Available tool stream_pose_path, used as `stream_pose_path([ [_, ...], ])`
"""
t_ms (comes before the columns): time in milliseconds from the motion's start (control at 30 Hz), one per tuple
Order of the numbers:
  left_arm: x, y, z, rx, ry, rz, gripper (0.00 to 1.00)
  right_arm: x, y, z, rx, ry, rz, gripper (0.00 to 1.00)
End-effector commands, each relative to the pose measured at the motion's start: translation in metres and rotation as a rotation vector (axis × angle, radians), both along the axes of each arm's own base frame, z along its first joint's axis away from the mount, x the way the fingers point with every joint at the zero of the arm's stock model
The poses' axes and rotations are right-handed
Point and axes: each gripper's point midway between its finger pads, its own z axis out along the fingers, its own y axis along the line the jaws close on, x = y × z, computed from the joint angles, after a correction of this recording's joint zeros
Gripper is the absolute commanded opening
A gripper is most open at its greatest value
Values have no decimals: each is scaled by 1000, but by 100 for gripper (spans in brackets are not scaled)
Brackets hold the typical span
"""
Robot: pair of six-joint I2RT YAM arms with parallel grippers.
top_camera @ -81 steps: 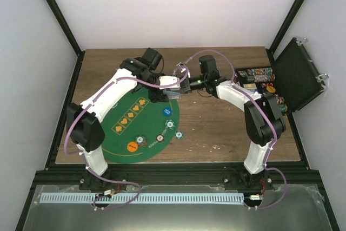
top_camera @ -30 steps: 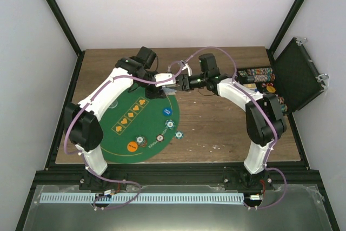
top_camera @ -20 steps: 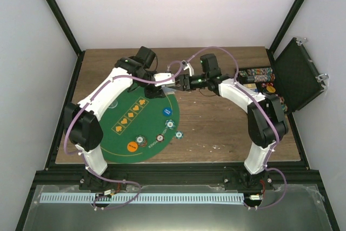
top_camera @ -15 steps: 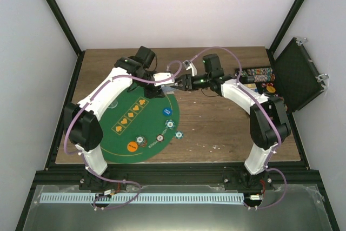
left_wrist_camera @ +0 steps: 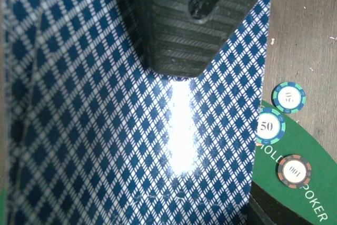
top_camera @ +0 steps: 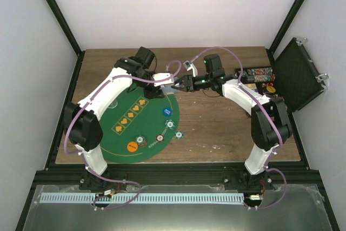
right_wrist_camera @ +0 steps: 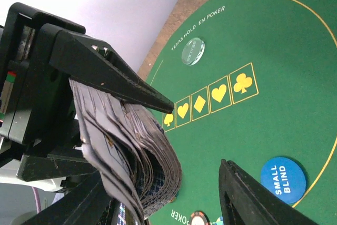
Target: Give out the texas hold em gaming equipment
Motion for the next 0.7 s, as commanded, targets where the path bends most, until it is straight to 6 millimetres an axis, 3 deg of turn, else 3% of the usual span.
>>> stream_pose_path([
  [0, 4, -2, -2, -23, 5, 3, 49, -3, 1, 32, 34, -71, 28, 52],
  [400, 3, -3, -6, -24, 17, 2, 49, -1, 3, 39, 37, -71, 17, 40],
  [667, 3, -10, 4, -62, 5, -12, 50, 1, 22, 30, 73, -37, 79, 48],
])
